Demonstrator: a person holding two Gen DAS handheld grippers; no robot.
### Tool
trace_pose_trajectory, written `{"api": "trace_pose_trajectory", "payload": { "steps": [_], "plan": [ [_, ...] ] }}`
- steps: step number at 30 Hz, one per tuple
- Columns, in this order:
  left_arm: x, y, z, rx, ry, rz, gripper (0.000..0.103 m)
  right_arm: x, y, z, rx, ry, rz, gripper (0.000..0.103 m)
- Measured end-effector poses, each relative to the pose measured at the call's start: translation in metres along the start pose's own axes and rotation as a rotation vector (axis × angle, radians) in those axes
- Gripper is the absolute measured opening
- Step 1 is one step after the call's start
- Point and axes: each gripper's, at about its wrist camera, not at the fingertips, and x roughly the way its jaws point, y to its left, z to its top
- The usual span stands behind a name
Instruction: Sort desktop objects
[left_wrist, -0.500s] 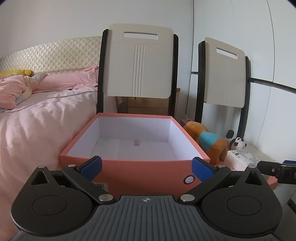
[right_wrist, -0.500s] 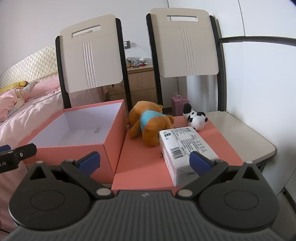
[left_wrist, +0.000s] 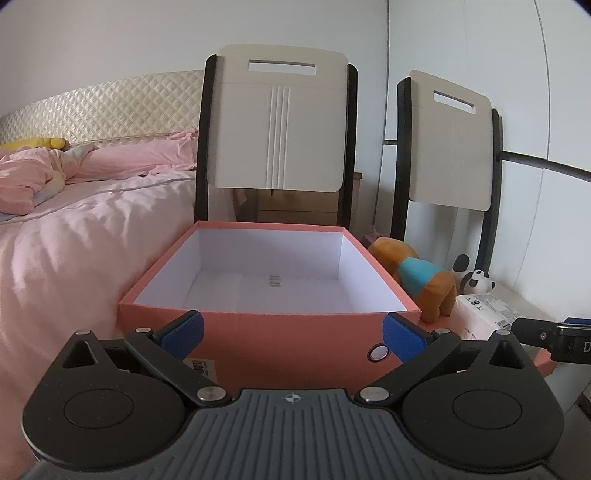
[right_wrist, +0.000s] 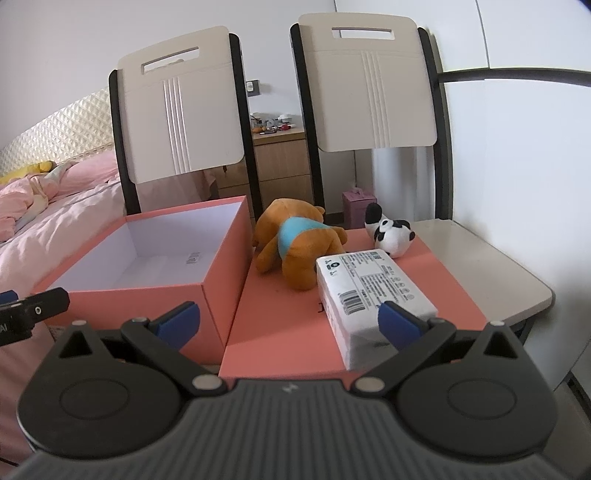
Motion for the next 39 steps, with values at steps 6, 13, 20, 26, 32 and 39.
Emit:
{"api": "trace_pose_trajectory", "payload": {
  "steps": [6, 13, 20, 26, 32, 39],
  "plan": [
    [-0.004, -0.005, -0.005, 0.000, -0.039, 0.011, 0.103, 0.001, -0.006, -0.001, -0.001, -0.005, 0.021, 0.103],
    [-0.015, -0.027, -0.013, -0.017, -0.161, -0.011, 0.103, -0.005, -0.033, -0.006, 0.031, -0.039, 0.018, 0.103],
    [-0.007, -0.075, -0.020, 0.009, -0.158, -0.106, 0.103, -0.015, -0.065, -0.025, 0.054, -0.036, 0.005, 0.103],
    [0.012, -0.127, -0.017, 0.024, -0.144, -0.181, 0.103, -0.023, -0.086, -0.047, 0.054, -0.014, -0.007, 0.103],
    [0.049, -0.179, -0.018, 0.068, -0.073, -0.253, 0.103, -0.026, -0.094, -0.063, 0.006, 0.015, 0.007, 0.103],
    [0.098, -0.224, -0.027, 0.149, 0.072, -0.315, 0.103, -0.029, -0.098, -0.073, -0.060, 0.056, 0.038, 0.103]
  ]
}}
